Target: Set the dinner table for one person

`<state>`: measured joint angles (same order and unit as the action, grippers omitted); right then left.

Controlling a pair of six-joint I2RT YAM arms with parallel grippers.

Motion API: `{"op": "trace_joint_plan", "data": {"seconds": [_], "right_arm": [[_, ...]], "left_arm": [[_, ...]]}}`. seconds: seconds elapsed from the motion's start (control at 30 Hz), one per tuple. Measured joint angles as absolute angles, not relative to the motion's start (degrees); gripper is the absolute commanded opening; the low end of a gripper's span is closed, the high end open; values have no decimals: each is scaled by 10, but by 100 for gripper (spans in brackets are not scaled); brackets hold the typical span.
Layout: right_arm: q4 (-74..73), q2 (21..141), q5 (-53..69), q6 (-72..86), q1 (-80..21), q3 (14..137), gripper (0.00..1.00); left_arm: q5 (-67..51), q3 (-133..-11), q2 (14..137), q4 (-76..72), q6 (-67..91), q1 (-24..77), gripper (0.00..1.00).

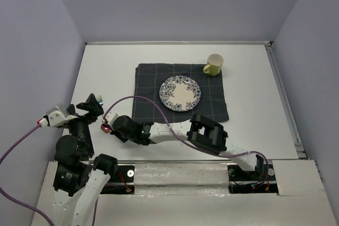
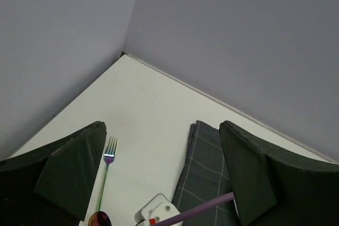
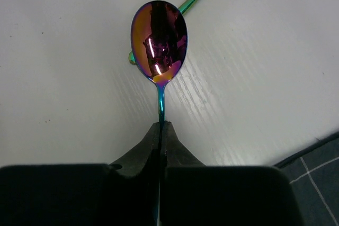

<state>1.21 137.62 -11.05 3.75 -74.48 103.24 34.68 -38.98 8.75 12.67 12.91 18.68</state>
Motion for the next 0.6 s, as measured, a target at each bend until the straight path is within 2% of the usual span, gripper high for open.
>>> {"op": "trace_joint_plan", "data": {"seconds": [0.2,0.4,0.5,0.6], "right_arm": [[24,1330,-153,54,-747,965,0],[20,1214,-206,72,-731,878,0],[30,1118,-239,95,-691,809,0],[50,1021,-271,131,-609,735,0]], "left_arm": [[347,-390,75,125,129,190,99],[345,-390,70,125,129,199,99],[343,-390,68,124,129,203,99],[335,-390,68,124,128,207,99]]}}
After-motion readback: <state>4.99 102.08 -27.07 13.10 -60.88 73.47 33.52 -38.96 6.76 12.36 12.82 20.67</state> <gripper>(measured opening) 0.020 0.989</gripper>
